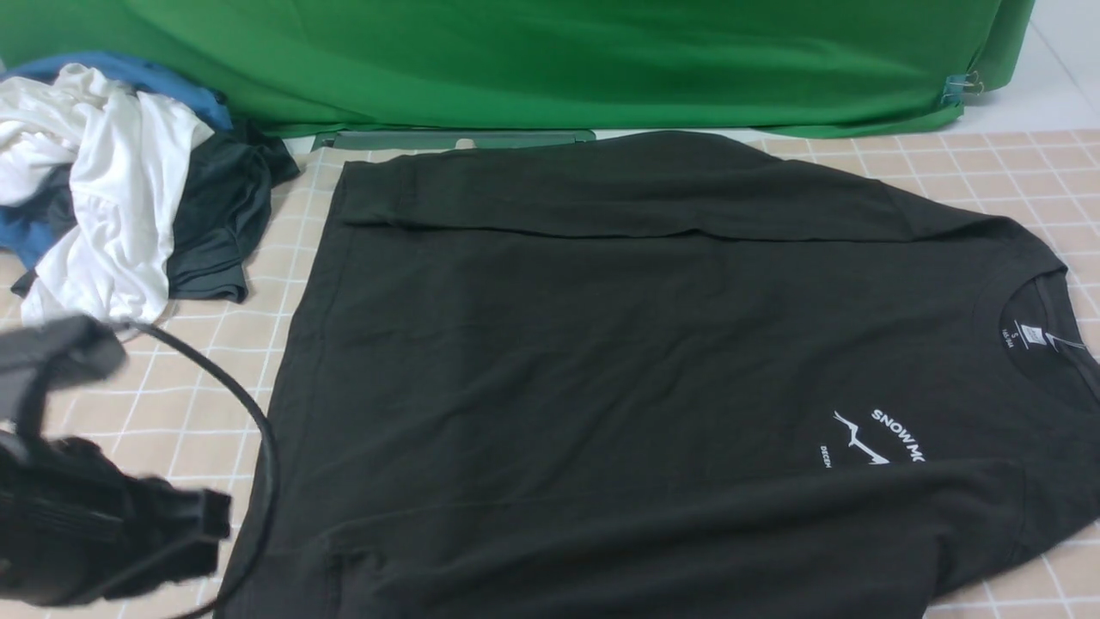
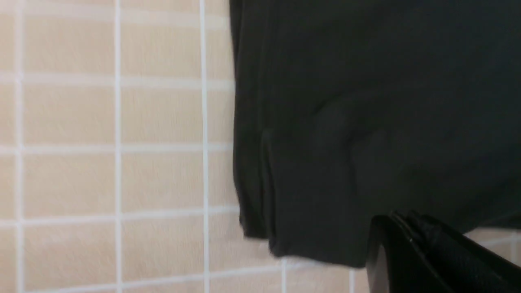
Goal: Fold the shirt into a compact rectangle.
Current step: 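Grasp the left edge of the dark T-shirt lying flat on the table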
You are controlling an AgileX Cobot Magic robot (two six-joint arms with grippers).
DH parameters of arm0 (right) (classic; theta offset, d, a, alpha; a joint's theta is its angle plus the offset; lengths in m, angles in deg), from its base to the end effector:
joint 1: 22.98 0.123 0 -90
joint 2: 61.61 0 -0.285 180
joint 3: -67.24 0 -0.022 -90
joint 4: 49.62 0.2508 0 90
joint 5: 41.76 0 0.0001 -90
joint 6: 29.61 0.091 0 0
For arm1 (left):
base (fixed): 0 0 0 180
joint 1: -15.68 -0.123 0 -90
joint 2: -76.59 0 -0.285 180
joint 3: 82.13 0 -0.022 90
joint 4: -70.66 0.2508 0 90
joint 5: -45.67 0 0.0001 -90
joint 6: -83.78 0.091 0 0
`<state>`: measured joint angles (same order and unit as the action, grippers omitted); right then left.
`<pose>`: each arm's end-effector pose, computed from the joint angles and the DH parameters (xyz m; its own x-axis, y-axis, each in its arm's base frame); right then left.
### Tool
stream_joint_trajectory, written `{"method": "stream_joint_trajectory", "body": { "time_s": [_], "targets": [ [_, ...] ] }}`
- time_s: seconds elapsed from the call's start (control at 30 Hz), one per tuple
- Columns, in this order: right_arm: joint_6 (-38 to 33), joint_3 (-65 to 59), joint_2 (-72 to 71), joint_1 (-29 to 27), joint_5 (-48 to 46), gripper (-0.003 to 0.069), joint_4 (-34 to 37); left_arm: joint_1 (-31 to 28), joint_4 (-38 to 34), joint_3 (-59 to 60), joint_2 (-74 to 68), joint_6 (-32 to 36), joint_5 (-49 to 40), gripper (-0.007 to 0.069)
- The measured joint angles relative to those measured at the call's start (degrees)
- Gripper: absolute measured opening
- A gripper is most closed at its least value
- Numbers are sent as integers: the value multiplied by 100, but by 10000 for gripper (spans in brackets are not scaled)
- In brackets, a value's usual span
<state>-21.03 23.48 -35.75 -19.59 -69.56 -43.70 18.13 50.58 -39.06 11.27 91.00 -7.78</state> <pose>0.0608 0.0080 0.3436 -0.1486 0.2302 -0.9617 -0.0733 0.9673 0.2429 0.1544 -0.0317 0.2414 -0.9477 -0.0443 -0.3161 0.0514 0.9561 -0.2884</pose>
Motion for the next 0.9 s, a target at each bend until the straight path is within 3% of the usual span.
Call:
{"method": "stream_joint_trajectory", "body": {
  "time_s": [0.13, 0.33, 0.53, 0.67, 0.9],
  "targets": [
    [-758, 1049, 1210, 99, -1317, 38, 0, 400, 96, 146, -235, 8, 320, 22],
    [-1036, 1376, 2085, 105, -1495, 38, 33, 941, 236, 146, -242, -148, 562, 22],
    [-1050, 1377, 2298, 105, -1595, 38, 230, 1017, 438, 157, -259, 81, 920, 28],
    [-1050, 1382, 2297, 105, -1590, 38, 290, 1017, 597, 157, -406, 270, 1096, 84],
    [-1053, 1382, 2297, 105, -1590, 38, 304, 1017, 911, 163, -1500, 347, 1597, 284]
  ]
}}
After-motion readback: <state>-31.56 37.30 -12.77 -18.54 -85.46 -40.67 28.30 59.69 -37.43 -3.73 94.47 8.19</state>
